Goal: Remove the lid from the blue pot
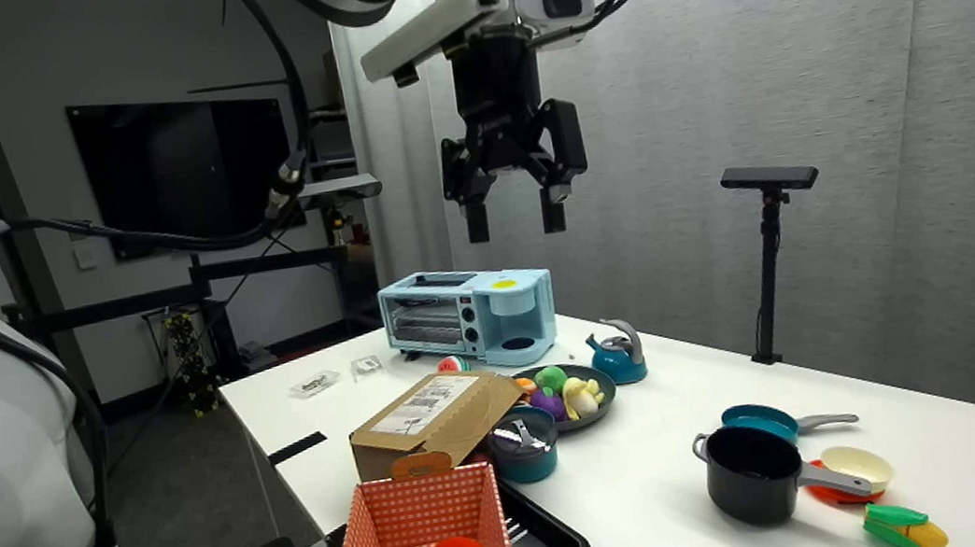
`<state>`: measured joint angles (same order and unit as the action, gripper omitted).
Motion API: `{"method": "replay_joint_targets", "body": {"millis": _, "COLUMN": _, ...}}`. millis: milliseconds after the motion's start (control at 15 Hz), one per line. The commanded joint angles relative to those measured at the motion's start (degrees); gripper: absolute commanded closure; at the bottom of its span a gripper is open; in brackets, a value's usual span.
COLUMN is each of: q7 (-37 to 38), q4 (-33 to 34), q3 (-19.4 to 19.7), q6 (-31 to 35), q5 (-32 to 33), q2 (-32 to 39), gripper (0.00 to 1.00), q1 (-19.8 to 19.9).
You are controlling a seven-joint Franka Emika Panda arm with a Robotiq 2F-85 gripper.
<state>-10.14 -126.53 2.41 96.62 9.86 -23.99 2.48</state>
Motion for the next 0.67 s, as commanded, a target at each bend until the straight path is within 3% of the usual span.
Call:
{"method": "replay_joint_targets", "body": {"millis": 0, "q7": 0.29, "q4": 0.10, "q3": 0.47, "q6": -0.11, "q5": 0.07, "q2": 0.19, "gripper": 0.00, "q1": -0.43}}
{"method": "replay_joint_targets", "body": {"millis": 600, "q7": -0.99, "q4": -0.25, "q3": 0.22, "q6": 1.31, "q5": -0.81, "q2": 2.60, "gripper": 0.00, "q1": -1.50}}
